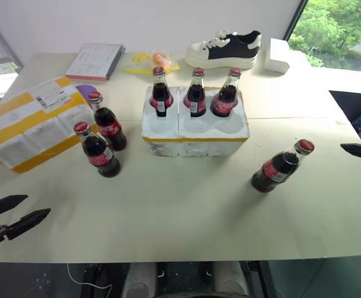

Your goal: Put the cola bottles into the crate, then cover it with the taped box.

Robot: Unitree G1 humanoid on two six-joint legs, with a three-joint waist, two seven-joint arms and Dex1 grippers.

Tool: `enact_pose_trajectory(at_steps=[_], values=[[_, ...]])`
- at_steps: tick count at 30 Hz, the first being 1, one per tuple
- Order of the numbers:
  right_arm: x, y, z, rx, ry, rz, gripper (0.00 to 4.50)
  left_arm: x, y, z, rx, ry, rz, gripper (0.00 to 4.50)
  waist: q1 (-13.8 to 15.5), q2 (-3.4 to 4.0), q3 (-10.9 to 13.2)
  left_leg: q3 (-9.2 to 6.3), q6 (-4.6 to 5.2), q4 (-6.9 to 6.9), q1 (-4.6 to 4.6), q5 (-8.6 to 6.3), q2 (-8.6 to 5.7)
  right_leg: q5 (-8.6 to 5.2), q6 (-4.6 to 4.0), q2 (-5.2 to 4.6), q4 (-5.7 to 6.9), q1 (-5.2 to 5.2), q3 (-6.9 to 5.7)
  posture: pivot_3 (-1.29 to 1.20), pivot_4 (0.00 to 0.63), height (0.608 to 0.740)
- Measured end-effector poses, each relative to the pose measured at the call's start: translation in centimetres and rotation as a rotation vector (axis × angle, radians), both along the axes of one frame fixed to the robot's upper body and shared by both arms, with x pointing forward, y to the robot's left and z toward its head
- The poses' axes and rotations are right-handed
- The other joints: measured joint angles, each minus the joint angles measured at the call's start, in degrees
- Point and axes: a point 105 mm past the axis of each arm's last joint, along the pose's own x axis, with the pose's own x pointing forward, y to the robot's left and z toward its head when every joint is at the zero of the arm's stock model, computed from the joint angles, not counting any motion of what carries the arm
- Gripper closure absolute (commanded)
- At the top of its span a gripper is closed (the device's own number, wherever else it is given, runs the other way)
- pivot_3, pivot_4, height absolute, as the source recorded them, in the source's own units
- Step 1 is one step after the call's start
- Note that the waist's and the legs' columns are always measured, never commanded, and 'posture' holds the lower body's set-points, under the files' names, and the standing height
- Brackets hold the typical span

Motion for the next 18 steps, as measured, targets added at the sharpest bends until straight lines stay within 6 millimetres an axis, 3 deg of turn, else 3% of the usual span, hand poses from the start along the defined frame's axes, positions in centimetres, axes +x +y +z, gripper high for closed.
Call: enact_pose_trajectory(at_steps=[18], values=[[0.1,0.0,0.2,0.027,-0.001,-0.004,0.00,1.9,-0.1,1.5,-0.030,-0.094,0.009,0.07,0.1,0.09,-0.1,0.04,-0.03,0.01,0.08,0.02,-0.06,0.09,0.17,0.01,0.04,0.09,0.00,0.00,0.150,0.740]])
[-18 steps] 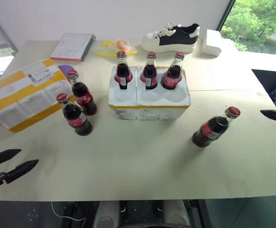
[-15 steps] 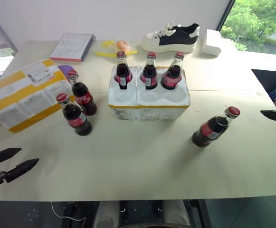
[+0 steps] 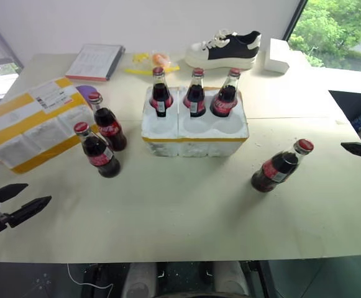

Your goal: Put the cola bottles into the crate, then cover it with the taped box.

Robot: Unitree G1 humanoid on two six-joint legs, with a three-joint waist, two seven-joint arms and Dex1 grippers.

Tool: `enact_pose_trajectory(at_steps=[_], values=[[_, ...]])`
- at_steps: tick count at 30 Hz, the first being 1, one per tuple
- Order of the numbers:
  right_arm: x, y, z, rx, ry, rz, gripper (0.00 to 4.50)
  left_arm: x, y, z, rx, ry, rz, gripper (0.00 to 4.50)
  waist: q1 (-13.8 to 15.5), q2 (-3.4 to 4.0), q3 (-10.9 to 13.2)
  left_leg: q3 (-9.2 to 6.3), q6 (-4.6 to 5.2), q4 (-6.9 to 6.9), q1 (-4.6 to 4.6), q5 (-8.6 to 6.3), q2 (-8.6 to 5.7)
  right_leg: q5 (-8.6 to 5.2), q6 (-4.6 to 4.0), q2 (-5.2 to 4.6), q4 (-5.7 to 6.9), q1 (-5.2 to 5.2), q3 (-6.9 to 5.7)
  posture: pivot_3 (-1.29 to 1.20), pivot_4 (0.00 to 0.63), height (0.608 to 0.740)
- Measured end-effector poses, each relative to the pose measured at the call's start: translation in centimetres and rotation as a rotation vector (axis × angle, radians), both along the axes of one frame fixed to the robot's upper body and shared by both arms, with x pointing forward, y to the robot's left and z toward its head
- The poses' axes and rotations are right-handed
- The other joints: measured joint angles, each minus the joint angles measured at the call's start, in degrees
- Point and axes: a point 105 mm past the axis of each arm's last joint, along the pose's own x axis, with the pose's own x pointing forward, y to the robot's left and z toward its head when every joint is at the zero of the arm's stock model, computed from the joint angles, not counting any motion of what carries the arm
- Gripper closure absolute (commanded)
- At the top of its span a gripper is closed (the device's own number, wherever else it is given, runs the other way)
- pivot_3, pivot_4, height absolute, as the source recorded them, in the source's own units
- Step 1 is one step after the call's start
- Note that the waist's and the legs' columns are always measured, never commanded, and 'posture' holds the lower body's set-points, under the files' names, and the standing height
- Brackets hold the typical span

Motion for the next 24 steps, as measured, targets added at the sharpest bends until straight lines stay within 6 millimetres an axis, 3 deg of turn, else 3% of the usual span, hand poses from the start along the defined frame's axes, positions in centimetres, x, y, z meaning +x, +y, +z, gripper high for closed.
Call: enact_pose_trajectory(at_steps=[6,13,16,24], values=[[0.1,0.5,0.5,0.041,0.007,0.028,0.00,0.8,-0.7,0.6,-0.020,-0.017,-0.045,0.07,-0.1,0.05,0.0,0.03,0.00,0.00,0.06,0.00,0.01,0.00,0.00,0.00,0.04,0.01,0.04,0.00,0.150,0.740],[0.2,2.2,4.3,0.052,-0.034,0.125,0.00,1.6,-1.9,1.0,-0.015,-0.015,-0.121,0.07,-0.1,0.13,-0.1,0.04,-0.01,0.00,0.09,0.00,0.02,0.00,0.00,-0.01,0.09,0.00,0.06,0.00,0.150,0.740],[0.4,3.6,5.6,0.071,-0.037,0.183,0.00,2.1,-2.5,1.5,-0.010,-0.023,-0.159,0.07,0.0,0.13,-0.1,0.03,-0.01,0.00,0.09,0.00,0.04,0.00,0.00,-0.01,0.09,-0.01,0.07,0.00,0.150,0.740],[0.1,9.7,9.4,0.074,-0.043,0.443,0.00,4.0,-5.9,2.2,-0.008,-0.035,-0.328,0.07,0.1,0.20,-0.1,0.02,-0.01,0.00,0.09,0.00,0.04,0.01,0.00,-0.01,0.14,-0.02,0.06,0.00,0.150,0.740]])
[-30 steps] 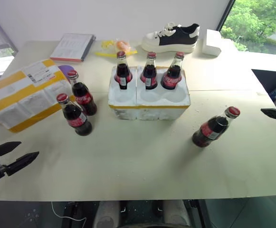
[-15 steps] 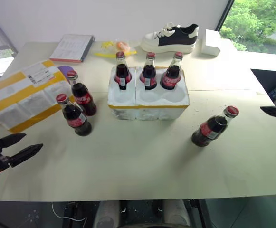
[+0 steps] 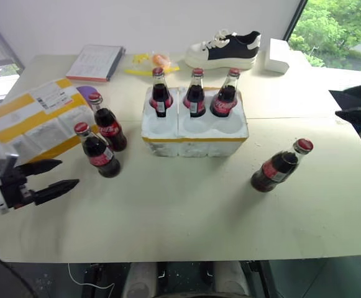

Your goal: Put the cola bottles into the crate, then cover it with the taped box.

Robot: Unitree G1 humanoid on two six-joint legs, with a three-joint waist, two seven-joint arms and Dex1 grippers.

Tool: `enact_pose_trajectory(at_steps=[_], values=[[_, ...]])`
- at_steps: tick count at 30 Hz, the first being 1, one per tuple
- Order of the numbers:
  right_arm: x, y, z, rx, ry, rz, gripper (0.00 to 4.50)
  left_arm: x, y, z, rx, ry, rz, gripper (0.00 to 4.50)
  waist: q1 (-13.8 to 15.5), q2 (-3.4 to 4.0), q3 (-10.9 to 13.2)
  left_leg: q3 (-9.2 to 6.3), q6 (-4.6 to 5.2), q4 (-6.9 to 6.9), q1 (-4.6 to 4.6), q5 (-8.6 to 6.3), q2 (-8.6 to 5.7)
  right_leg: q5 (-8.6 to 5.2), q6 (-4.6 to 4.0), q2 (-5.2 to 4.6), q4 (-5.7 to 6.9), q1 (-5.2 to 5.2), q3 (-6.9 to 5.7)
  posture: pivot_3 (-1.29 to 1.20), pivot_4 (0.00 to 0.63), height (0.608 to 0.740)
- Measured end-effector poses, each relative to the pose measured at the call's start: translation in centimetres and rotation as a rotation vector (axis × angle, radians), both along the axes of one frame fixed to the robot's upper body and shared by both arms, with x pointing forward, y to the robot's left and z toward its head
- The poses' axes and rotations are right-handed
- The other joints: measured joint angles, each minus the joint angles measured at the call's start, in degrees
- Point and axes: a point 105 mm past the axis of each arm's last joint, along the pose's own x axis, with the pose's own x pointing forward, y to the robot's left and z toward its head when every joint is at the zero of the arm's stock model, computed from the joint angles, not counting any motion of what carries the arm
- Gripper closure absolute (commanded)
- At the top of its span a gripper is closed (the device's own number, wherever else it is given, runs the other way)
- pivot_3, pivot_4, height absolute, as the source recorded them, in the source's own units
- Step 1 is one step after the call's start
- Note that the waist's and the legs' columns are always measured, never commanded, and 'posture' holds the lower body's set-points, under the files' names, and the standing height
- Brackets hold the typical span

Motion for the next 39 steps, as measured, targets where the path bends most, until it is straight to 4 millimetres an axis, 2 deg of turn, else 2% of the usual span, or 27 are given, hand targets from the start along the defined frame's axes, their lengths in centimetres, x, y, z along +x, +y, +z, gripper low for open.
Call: enact_pose_trajectory(at_steps=[3,7,11,15,22,30,33,34,39], values=[[-0.5,2.9,1.3,0.024,0.013,0.109,0.00,1.2,-0.9,-0.1,-0.001,-0.010,-0.035,0.07,0.1,0.06,0.0,0.00,0.00,0.00,0.00,0.00,-0.01,0.00,0.00,-0.02,0.08,-0.02,0.00,0.00,0.150,0.740],[-2.1,7.1,3.8,0.028,-0.019,0.272,0.00,3.1,-1.8,-1.2,-0.026,-0.017,-0.052,0.07,0.2,0.04,0.0,-0.03,0.00,0.00,0.00,0.00,-0.03,0.01,-0.01,0.02,0.12,-0.04,0.00,0.00,0.150,0.740],[-3.4,9.2,3.9,0.038,0.009,0.355,0.00,4.3,-1.9,-2.3,-0.044,-0.003,-0.042,0.07,0.4,-0.01,0.0,0.00,0.01,0.00,-0.02,0.00,-0.06,0.02,0.00,-0.04,0.11,-0.02,0.00,0.00,0.150,0.740],[-4.7,10.8,4.2,0.047,0.017,0.418,0.00,5.4,-3.0,-2.2,-0.051,-0.029,-0.075,0.07,0.5,-0.01,0.0,-0.03,0.01,0.01,-0.02,0.00,-0.06,0.02,0.00,-0.04,0.13,-0.01,0.00,0.00,0.150,0.740],[-5.6,11.9,4.0,0.064,0.028,0.450,0.00,6.1,-4.0,-3.0,-0.061,-0.026,-0.102,0.07,0.3,-0.03,0.0,-0.01,0.02,0.02,-0.02,0.00,-0.07,0.02,0.00,-0.03,0.18,-0.02,0.00,0.00,0.150,0.740],[-6.0,12.6,3.1,0.065,0.052,0.473,0.00,6.2,-4.1,-3.1,-0.058,-0.023,-0.103,0.07,0.4,-0.04,0.0,-0.03,0.03,0.05,-0.02,0.01,-0.06,0.02,0.00,-0.04,0.20,-0.01,0.00,0.00,0.150,0.740],[-6.2,12.8,2.7,0.065,0.061,0.481,0.00,6.2,-4.1,-3.1,-0.062,-0.027,-0.100,1.42,0.4,-0.07,0.0,-0.03,0.03,0.06,-0.02,0.00,-0.06,0.02,0.00,-0.04,0.20,-0.01,0.00,0.00,0.150,0.740],[-6.2,12.8,2.7,0.065,0.062,0.483,0.00,6.1,-4.1,-3.1,-0.068,-0.023,-0.102,1.72,0.4,-0.06,0.0,-0.03,0.03,0.06,-0.02,0.00,-0.06,0.02,0.00,-0.05,0.21,-0.01,0.01,0.00,0.150,0.740],[-6.1,12.8,2.3,0.075,0.072,0.472,0.00,6.0,-4.3,-3.0,-0.080,-0.007,-0.108,1.71,0.4,-0.08,0.0,-0.04,0.03,0.06,-0.02,0.00,-0.06,0.02,0.00,-0.04,0.21,0.00,0.01,0.00,0.150,0.740]])
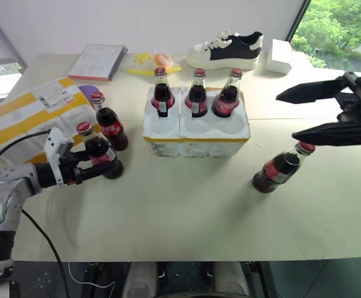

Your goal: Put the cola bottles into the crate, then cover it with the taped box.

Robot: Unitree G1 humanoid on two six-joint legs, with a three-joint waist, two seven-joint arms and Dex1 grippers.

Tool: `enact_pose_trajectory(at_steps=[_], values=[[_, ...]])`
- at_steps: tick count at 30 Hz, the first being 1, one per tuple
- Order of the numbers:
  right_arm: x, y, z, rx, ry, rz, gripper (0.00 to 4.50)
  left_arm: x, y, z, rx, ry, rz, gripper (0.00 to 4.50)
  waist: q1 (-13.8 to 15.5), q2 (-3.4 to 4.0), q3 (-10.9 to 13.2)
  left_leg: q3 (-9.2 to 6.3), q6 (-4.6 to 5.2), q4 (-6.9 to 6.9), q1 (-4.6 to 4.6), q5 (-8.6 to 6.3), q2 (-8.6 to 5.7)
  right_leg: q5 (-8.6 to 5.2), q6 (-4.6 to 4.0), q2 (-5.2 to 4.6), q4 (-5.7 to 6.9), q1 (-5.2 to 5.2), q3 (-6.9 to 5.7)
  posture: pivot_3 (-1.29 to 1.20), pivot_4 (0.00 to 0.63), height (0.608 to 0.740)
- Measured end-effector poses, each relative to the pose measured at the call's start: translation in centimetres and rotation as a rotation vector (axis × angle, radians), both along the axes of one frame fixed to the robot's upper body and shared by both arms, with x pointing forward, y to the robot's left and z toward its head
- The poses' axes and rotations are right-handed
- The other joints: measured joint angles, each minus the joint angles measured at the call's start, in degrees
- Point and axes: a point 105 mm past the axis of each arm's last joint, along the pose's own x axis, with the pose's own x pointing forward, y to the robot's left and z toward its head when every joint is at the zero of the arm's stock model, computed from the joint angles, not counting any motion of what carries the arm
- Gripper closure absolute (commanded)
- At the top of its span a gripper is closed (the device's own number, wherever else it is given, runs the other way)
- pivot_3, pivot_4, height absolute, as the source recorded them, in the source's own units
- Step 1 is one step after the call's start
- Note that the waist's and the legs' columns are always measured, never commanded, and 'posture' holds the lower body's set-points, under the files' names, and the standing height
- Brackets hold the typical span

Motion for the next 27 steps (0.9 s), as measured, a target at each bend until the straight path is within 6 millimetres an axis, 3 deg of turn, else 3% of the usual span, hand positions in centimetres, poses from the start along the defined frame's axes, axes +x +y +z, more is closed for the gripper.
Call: enact_pose_trajectory(at_steps=[7,9,12,18,23,27], values=[[0.1,-0.3,-0.8,0.005,0.009,-0.035,0.00,-1.4,-1.3,1.4,0.013,0.052,-0.106,1.71,0.0,-0.19,0.1,-0.02,-0.01,0.00,0.00,0.00,0.00,0.00,0.00,0.02,0.03,0.00,0.00,0.00,0.150,0.740],[0.0,-0.3,-1.1,0.008,0.005,-0.039,0.00,-2.0,-1.9,2.5,0.024,0.056,-0.165,1.71,0.0,-0.23,0.1,-0.02,-0.01,0.01,0.00,0.01,0.01,0.00,0.00,0.02,0.03,0.00,0.00,0.00,0.150,0.740],[0.1,-0.3,-1.8,0.017,0.013,-0.052,0.00,-2.4,-3.4,5.7,0.057,-0.005,-0.267,1.71,0.3,-0.34,0.2,-0.07,-0.02,0.09,-0.03,0.02,-0.01,0.00,0.00,0.03,0.10,0.01,0.00,0.00,0.150,0.740],[-0.1,-0.3,-2.6,0.030,0.012,-0.079,0.00,-2.9,-8.3,11.4,0.080,-0.135,-0.520,1.71,0.9,-0.38,0.2,-0.05,-0.01,0.25,-0.04,0.01,-0.07,-0.01,0.02,0.08,0.22,0.04,0.00,0.00,0.150,0.740],[-0.3,-0.1,-2.9,0.056,0.006,-0.092,0.00,-2.7,-13.0,13.0,0.060,-0.170,-0.690,1.71,1.4,-0.41,0.2,-0.04,0.04,0.62,-0.13,-0.01,-0.06,-0.02,0.03,0.12,0.33,0.11,-0.01,0.00,0.150,0.740],[-0.4,-0.1,-3.1,0.070,0.007,-0.108,0.00,0.1,-16.5,12.8,0.079,-0.182,-0.641,1.71,1.7,-0.50,0.2,-0.09,0.14,0.78,-0.17,-0.05,-0.13,0.00,0.07,0.10,0.33,0.20,-0.02,0.00,0.150,0.740]])
